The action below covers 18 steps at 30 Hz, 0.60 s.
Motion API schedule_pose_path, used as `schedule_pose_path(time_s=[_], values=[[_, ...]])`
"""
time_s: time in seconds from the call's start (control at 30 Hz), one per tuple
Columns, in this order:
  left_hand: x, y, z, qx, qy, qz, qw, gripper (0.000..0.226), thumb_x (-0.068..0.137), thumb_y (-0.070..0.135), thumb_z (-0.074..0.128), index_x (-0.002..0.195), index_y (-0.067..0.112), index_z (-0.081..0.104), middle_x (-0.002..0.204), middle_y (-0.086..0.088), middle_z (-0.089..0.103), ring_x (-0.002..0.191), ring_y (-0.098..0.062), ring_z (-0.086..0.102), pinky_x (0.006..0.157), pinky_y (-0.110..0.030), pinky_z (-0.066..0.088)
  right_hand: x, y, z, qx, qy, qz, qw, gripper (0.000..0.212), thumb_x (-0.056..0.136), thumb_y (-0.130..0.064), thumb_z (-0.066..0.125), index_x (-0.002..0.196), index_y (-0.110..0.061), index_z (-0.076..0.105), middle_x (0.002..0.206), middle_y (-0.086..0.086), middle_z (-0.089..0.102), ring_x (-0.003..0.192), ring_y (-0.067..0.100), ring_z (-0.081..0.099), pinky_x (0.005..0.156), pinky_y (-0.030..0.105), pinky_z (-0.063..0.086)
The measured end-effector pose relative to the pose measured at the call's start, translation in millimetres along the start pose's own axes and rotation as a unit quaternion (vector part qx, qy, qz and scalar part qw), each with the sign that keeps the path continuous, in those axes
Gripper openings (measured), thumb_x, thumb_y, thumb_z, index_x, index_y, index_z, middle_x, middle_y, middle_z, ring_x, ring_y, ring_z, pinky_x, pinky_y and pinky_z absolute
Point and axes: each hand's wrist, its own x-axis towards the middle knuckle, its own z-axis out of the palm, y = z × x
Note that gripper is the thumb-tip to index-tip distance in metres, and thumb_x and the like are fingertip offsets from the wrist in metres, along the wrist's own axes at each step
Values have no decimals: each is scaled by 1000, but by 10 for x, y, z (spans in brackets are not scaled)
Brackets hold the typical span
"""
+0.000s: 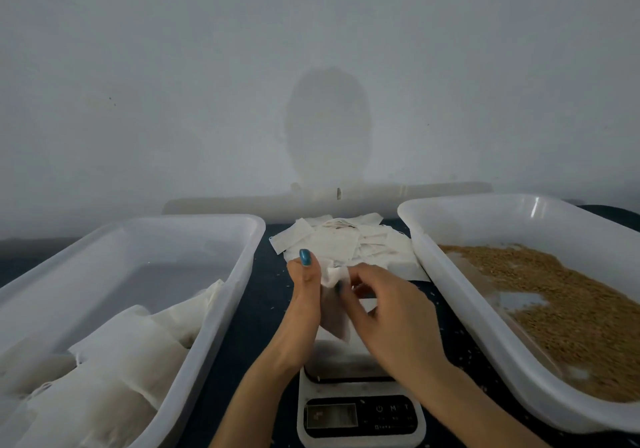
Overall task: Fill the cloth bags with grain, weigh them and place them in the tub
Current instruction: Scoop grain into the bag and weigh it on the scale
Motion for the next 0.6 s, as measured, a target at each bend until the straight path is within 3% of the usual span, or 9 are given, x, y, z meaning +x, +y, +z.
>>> schedule_pose_path(time_s=[0.07,0.1,0.13,0.23,0.33,0.4,0.47,0.53,0.6], values=[[-29,46,70,34,-11,4,999,85,94,67,7,134,1,42,131,-23,51,126,-35,49,114,-40,33,36,111,23,81,5,38,996,13,91,-50,54,89,-41,63,82,-26,65,82,-6,64,70,19,53],[-76,30,23,63,-22,22,997,89,80,82,20,125,9,43,125,-19,54,113,-30,55,109,-40,40,51,163,23,108,5,54,993,10,91,-45,58,86,-38,63,79,-23,66,79,-3,64,70,22,53],[-128,37,-39,122,-34,36,991,76,75,78,32,118,16,41,119,-13,57,105,-29,59,103,-40,46,59,208,19,129,5,67,989,12,91,-43,60,84,-34,64,77,-19,66,76,1,65,70,26,54],[-113,-70,-262,206,-102,72,971,49,78,53,57,115,21,51,105,-6,68,104,-30,66,92,-43,56,51,283,-29,186,4,79,979,22,89,-45,59,91,-27,70,79,-11,69,75,9,65,70,37,56],[-72,-93,-318,203,-93,103,969,33,78,39,71,103,17,65,97,-13,71,95,-33,68,82,-51,58,61,310,-74,241,-7,76,968,8,92,-29,64,87,-29,70,76,-15,68,72,4,63,66,25,50],[-52,-111,-354,209,-89,126,966,23,79,38,72,95,22,67,91,-12,71,91,-36,67,77,-48,57,60,321,-86,267,-21,80,960,13,92,-21,66,83,-29,69,70,-16,66,66,0,59,62,18,45],[-43,-124,-377,230,-87,124,961,25,79,38,73,94,19,67,88,-8,71,89,-34,67,76,-49,57,54,357,-97,268,-29,97,958,19,91,-18,68,77,-30,69,66,-11,65,62,3,58,59,20,46],[-8,-183,-416,291,-92,111,946,22,81,38,74,93,21,66,87,2,72,84,-21,69,74,-40,59,31,415,-90,225,-55,112,966,27,90,-21,68,68,-36,64,61,-15,61,57,1,54,56,20,44],[24,-270,-459,389,-101,111,909,11,87,33,73,89,34,63,85,18,69,79,-4,66,67,-18,54,-4,490,-57,113,-83,100,985,26,89,-31,66,65,-36,57,63,-23,59,59,-1,53,58,19,41]])
